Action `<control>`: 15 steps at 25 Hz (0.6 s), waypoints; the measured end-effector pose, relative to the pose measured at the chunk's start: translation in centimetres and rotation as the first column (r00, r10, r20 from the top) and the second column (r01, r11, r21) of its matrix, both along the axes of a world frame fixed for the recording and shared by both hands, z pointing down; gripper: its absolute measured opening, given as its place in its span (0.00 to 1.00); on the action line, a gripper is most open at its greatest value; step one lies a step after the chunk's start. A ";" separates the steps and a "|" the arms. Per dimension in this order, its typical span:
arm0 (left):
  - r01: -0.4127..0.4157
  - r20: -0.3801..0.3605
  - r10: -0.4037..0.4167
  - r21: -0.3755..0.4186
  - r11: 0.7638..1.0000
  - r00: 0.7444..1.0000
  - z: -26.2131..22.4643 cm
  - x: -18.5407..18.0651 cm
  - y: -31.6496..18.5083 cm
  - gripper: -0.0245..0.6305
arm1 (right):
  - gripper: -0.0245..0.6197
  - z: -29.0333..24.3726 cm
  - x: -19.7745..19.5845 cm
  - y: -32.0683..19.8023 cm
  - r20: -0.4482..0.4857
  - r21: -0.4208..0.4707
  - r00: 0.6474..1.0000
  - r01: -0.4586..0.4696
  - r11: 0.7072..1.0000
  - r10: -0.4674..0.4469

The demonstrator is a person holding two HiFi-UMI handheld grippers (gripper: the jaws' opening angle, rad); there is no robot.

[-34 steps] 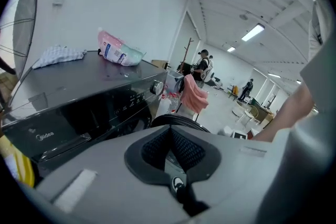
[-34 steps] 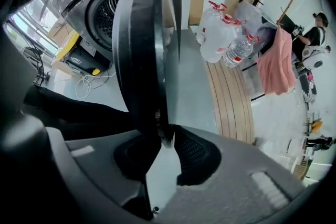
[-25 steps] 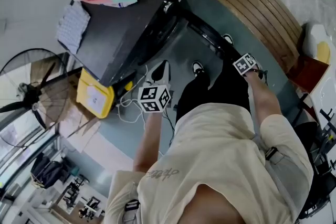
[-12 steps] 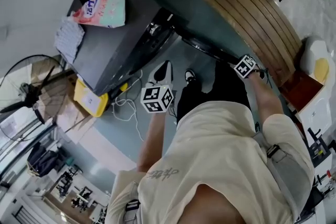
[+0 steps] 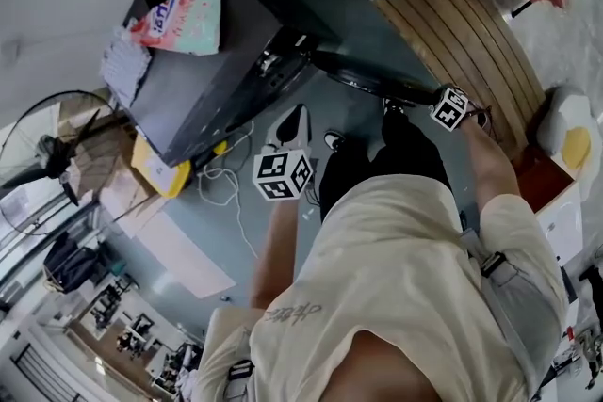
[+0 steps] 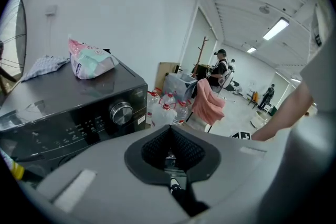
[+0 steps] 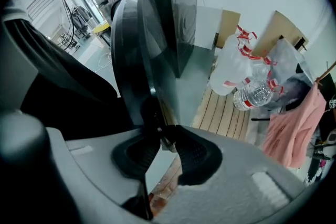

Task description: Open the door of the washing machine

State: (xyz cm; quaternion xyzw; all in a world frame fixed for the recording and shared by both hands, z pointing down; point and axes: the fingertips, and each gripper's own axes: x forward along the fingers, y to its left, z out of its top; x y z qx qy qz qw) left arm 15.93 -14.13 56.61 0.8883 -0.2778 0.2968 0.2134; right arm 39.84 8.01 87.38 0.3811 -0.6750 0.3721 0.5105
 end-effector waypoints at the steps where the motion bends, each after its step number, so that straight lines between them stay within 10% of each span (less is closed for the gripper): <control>1: 0.013 0.003 -0.013 -0.001 1.000 1.000 0.1 0.1 -0.1 0.06 | 0.18 0.0 0.8 -0.6 -0.004 0.007 1.000 0.012 1.000 -0.012; 15: 0.178 0.027 -0.178 -0.016 0.984 0.984 -0.2 1.3 -3.0 0.06 | 0.19 -0.3 10.6 -9.1 -0.102 0.015 0.982 0.158 0.987 -0.156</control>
